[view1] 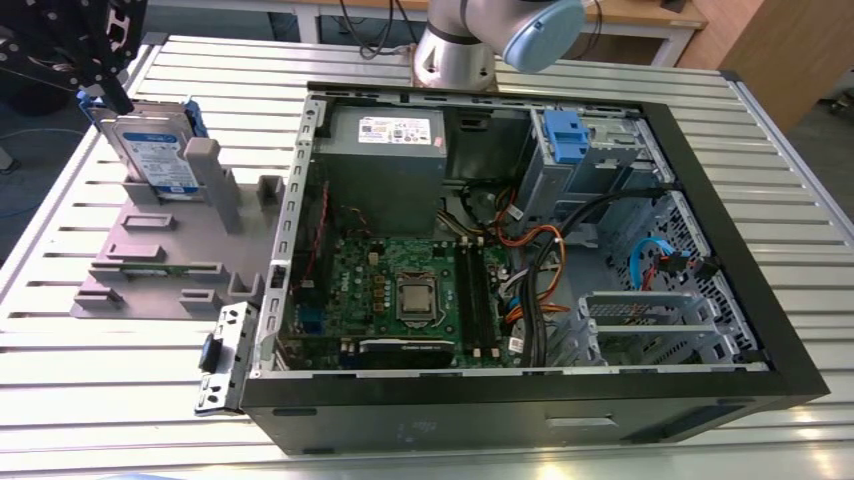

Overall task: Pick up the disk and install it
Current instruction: 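Pick up the disk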

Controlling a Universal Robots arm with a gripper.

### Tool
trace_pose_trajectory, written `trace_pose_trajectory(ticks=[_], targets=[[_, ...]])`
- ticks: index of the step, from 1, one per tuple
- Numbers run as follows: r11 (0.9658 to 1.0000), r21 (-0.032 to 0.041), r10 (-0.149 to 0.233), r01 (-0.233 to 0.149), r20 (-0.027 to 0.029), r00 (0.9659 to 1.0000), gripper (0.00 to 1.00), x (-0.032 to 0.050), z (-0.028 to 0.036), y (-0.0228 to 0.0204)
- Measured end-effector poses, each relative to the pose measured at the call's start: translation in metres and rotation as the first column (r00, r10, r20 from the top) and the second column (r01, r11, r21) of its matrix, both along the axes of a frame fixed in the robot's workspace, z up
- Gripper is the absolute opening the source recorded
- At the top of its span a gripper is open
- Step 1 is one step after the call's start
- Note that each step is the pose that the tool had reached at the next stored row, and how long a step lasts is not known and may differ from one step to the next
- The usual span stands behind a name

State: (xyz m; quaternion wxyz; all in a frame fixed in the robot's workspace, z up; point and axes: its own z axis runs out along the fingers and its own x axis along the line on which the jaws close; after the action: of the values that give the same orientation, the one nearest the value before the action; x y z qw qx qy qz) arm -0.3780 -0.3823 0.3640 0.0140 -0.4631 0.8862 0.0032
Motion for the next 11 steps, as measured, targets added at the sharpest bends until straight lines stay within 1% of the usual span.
trace_pose_trajectory(ticks=[11], targets=[[1.0, -0.0001, 0.008, -0.008, 0.0, 1.0, 0.11, 0.0, 0.0, 0.0]])
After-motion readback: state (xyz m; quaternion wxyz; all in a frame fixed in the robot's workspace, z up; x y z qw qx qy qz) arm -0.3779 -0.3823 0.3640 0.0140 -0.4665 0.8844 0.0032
